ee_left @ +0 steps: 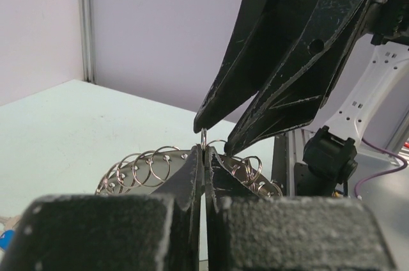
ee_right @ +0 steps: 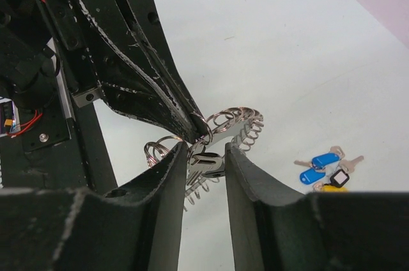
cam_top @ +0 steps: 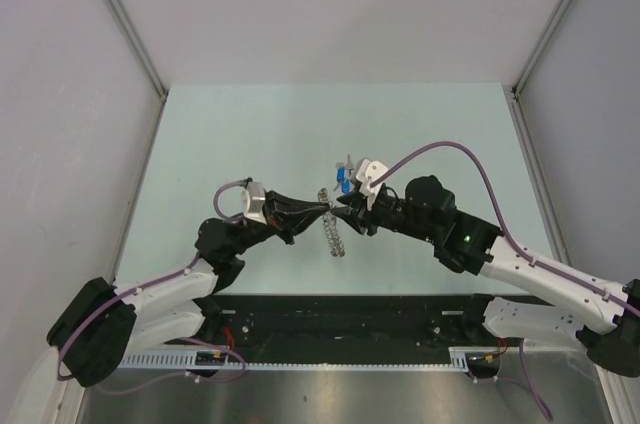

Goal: Put the keys on the keyring

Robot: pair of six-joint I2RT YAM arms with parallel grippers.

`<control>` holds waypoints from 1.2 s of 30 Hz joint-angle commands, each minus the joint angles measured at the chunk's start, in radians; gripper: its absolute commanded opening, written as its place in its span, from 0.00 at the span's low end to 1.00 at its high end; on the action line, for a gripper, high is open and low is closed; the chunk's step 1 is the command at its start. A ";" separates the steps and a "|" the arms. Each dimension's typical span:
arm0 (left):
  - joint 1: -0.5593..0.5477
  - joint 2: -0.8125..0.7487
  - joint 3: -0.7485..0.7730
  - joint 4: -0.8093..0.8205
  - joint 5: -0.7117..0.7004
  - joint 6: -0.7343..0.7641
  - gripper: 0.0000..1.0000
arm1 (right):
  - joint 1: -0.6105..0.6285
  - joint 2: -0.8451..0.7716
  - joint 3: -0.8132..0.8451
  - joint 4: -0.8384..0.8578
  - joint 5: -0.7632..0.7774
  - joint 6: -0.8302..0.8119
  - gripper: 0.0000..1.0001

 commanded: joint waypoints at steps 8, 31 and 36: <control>-0.005 -0.027 0.021 0.072 -0.050 0.016 0.00 | 0.006 0.014 -0.013 0.042 -0.009 0.025 0.20; -0.035 0.032 -0.010 0.234 -0.105 -0.013 0.00 | 0.048 0.025 -0.021 0.046 -0.009 0.002 0.00; -0.035 0.033 -0.024 0.248 -0.102 -0.018 0.00 | 0.045 0.009 -0.023 0.020 0.035 -0.018 0.00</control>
